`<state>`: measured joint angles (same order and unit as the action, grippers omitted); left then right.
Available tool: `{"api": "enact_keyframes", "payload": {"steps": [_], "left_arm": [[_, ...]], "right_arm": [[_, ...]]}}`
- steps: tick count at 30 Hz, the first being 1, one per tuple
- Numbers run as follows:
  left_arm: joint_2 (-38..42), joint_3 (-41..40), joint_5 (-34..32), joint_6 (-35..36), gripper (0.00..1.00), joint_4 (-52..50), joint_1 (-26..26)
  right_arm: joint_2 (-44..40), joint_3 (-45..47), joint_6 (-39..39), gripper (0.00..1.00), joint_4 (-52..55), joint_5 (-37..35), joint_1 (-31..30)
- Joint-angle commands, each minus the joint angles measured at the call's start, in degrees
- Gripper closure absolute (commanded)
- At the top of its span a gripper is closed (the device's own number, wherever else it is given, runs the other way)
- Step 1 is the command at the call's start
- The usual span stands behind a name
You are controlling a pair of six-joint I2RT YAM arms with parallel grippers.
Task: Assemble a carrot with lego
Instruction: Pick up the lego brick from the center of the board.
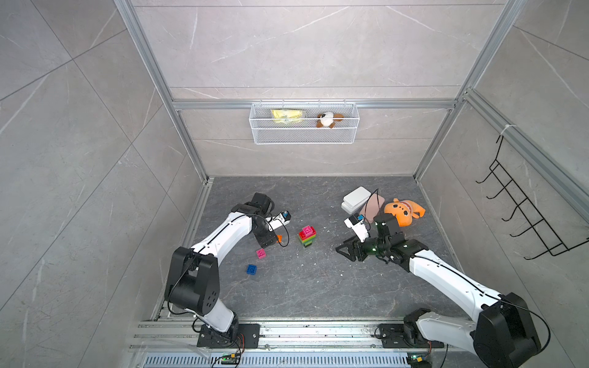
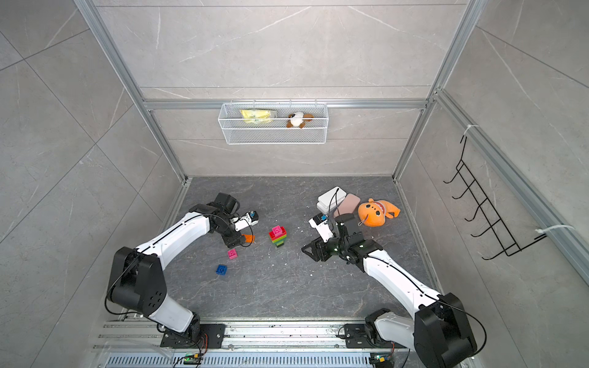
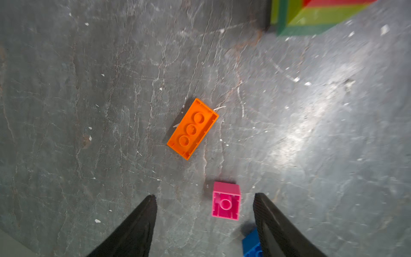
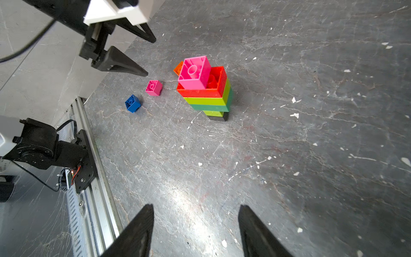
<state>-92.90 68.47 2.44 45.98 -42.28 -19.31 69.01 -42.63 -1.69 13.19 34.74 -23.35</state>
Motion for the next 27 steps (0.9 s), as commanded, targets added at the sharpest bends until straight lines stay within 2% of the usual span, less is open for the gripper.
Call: {"api": "enact_keyframes", "payload": {"steps": [1, 6, 9, 14, 23, 27], "left_arm": [[-2.29, 0.04, -0.24, 7.92, 0.26, 4.49, 0.46], [-7.82, 1.01, -2.79, 11.71, 0.25, 7.49, 0.58], [-11.05, 3.20, -0.64, 12.74, 0.25, 5.39, 0.61], [-13.70, 3.32, 0.29, 12.97, 0.25, 7.58, 0.60], [-15.93, 3.80, 3.02, 13.96, 0.32, 7.21, 0.68], [-17.17, 5.18, 4.51, 13.62, 0.37, 6.55, 0.68]], "right_arm": [[0.33, -0.92, 1.08, 0.36, 0.33, 0.62, -0.39], [1.08, -1.21, 0.91, 0.36, 0.52, 0.39, -0.40], [2.02, -1.55, 0.70, 0.36, 0.67, -0.08, -0.38], [3.27, -1.75, 0.64, 0.37, 0.74, -0.56, -0.38], [3.41, -1.34, 0.76, 0.37, 1.22, -1.16, -0.42], [3.27, -0.92, 0.71, 0.37, 1.22, -1.47, -0.40]]}}
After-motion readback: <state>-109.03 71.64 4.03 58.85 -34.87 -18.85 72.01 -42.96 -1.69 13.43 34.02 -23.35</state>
